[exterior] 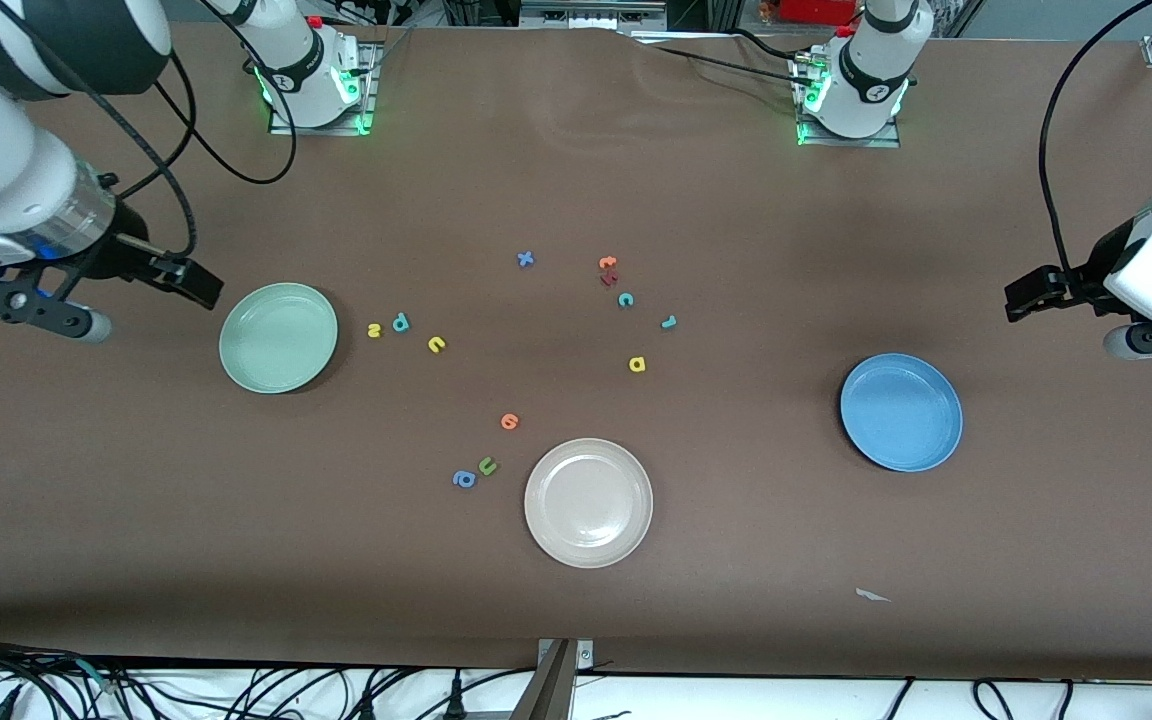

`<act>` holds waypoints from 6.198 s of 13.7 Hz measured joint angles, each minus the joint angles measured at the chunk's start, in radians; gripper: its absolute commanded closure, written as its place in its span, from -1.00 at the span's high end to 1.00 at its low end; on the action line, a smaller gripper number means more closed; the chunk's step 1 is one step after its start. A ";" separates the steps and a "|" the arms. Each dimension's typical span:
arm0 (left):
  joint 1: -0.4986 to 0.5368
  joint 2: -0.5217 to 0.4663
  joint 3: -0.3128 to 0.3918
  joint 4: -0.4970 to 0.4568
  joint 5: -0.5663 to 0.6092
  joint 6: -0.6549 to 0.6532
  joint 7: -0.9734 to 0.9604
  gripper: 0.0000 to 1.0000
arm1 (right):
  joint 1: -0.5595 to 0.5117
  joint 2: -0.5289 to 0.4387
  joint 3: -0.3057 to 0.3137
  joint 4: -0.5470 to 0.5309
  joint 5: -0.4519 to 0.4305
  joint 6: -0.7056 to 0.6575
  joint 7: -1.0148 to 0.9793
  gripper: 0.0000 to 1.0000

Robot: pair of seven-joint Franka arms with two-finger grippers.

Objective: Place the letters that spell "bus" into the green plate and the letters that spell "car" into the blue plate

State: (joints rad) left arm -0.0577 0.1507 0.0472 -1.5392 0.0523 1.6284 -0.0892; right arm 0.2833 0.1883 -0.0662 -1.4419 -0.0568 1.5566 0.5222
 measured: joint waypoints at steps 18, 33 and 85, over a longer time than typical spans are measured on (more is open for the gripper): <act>-0.001 0.003 0.000 -0.007 0.000 0.000 0.000 1.00 | 0.003 0.033 0.132 -0.492 0.098 0.468 0.021 0.98; -0.065 0.175 -0.316 -0.181 -0.127 0.314 -0.483 1.00 | 0.003 0.250 0.174 -0.723 0.098 0.898 0.028 0.65; 0.108 0.543 -0.299 0.006 0.149 0.247 -0.021 -0.65 | -0.015 0.148 -0.124 -0.572 0.100 0.505 -0.461 0.97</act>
State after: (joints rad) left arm 0.0503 0.6935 -0.2513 -1.5329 0.2008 1.8756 -0.1098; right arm 0.2688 0.3363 -0.1898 -2.0138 0.0437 2.0616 0.0611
